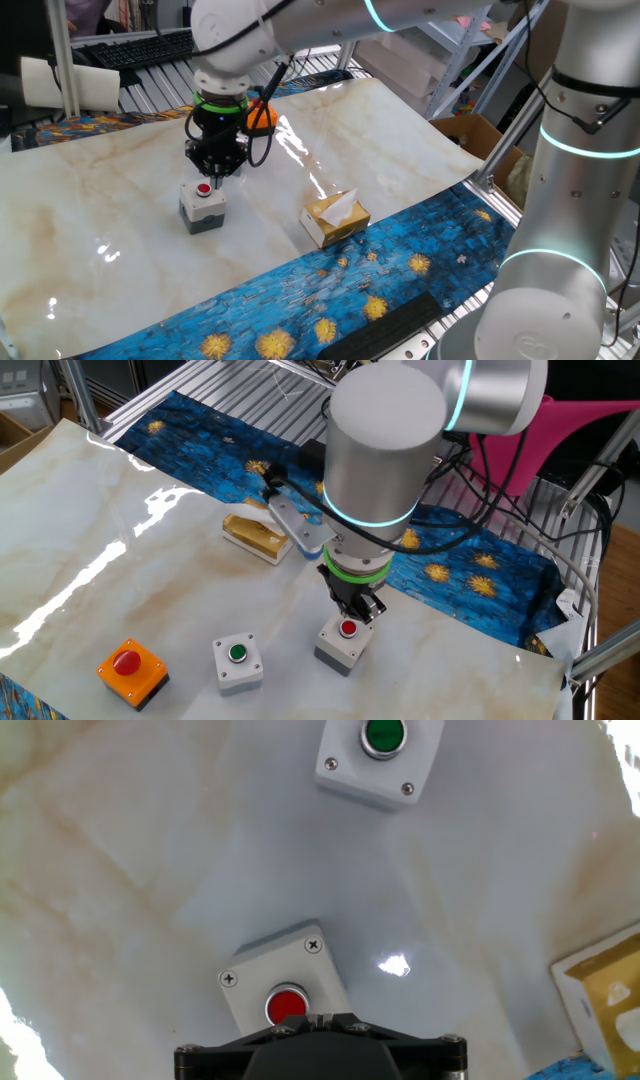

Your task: Press three buttons from left to right in sequence

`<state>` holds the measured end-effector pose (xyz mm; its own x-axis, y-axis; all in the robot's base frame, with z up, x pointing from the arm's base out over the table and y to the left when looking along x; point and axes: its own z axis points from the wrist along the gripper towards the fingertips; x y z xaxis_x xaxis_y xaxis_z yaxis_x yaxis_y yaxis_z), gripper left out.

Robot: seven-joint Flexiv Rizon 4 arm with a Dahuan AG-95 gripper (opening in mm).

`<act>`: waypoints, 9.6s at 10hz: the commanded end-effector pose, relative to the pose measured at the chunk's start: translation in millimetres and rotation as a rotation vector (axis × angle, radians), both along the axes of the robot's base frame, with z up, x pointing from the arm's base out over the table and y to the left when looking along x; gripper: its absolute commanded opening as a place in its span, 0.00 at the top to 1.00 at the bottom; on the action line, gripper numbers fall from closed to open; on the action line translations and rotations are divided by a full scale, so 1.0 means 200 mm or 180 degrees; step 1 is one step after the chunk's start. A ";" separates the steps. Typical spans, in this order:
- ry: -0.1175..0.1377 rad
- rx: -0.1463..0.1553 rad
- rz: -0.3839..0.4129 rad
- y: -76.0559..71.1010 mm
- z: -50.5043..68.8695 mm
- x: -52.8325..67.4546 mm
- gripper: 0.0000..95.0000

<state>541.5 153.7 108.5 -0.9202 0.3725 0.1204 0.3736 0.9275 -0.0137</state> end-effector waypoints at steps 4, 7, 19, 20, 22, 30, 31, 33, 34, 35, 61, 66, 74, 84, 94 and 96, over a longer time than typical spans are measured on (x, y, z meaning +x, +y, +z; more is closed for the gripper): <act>0.0036 -0.0424 0.0734 0.00 0.00 -0.01 1.00; -0.0035 -0.0276 0.0490 0.00 0.00 -0.01 1.00; -0.0043 0.0037 0.0084 0.00 0.00 -0.01 1.00; -0.0051 0.0022 0.0029 0.00 0.00 -0.01 1.00; -0.0052 0.0014 -0.0012 0.00 0.00 -0.01 1.00; -0.0052 0.0013 -0.0054 0.01 -0.01 -0.01 1.00; -0.0059 0.0012 -0.0039 0.01 -0.01 -0.01 1.00; -0.0053 0.0013 -0.0036 0.01 -0.01 -0.01 1.00; -0.0051 0.0012 -0.0036 0.01 -0.01 -0.01 1.00; -0.0053 0.0010 -0.0041 0.01 -0.01 -0.01 1.00; -0.0218 -0.0314 -0.0231 0.04 -0.03 0.02 0.40; -0.0178 -0.0281 -0.0098 0.02 -0.01 0.01 0.40; -0.0165 -0.0143 0.0019 -0.03 -0.01 0.03 0.20; -0.0137 -0.0081 0.0180 -0.07 -0.02 0.04 0.20; -0.0040 -0.0101 0.0330 -0.09 -0.03 0.05 0.20; -0.0037 -0.0112 0.0361 -0.09 -0.03 0.05 0.20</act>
